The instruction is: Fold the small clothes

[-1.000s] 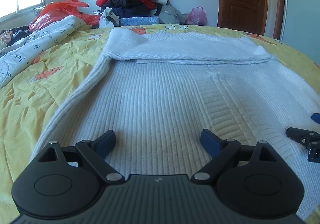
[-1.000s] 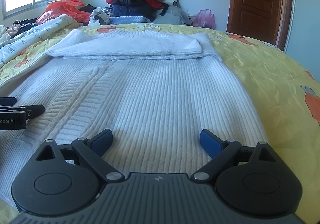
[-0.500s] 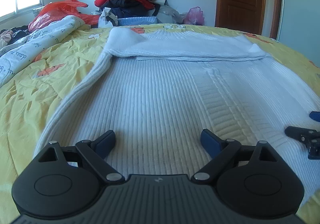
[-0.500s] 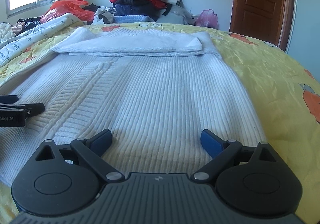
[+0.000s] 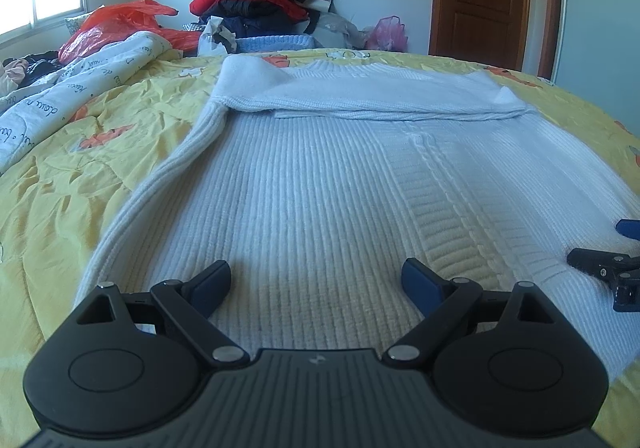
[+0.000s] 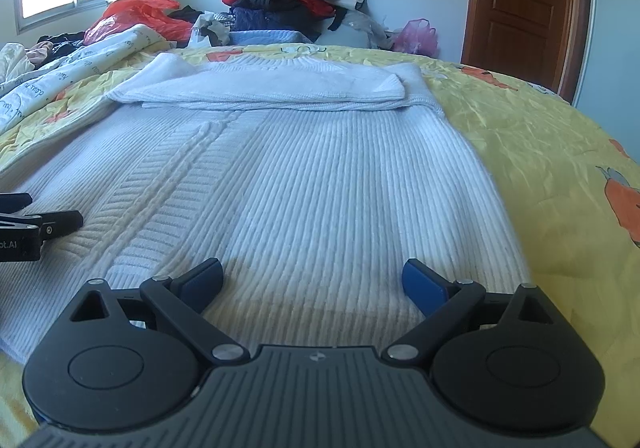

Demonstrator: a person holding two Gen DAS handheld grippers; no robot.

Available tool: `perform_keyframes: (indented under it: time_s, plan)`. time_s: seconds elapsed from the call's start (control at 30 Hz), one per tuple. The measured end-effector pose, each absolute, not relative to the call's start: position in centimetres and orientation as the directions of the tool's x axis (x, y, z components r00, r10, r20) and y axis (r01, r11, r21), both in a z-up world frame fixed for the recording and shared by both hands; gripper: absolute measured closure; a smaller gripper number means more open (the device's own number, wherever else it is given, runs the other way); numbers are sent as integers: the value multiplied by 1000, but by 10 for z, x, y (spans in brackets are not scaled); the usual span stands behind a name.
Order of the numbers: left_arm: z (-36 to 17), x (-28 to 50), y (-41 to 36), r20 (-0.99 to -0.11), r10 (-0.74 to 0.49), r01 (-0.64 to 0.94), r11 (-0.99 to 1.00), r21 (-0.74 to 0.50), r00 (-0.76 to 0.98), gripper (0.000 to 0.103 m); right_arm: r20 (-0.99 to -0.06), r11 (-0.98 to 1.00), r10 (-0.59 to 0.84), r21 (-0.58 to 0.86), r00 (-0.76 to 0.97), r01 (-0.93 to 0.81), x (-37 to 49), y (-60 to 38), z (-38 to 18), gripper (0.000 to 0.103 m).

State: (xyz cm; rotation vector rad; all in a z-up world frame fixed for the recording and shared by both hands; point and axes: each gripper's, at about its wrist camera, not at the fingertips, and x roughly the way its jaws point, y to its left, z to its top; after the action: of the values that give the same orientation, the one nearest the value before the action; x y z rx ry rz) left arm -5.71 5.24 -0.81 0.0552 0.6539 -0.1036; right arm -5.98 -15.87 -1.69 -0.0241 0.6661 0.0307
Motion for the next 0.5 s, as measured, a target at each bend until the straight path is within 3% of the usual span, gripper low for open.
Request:
perform_keyframes:
  time_s: [0.5]
  plan:
    - [-6,-100,63,-612,-102,142,990,17,784,10,-625,996,52,-25,779,-87,-97,-161,-16,6]
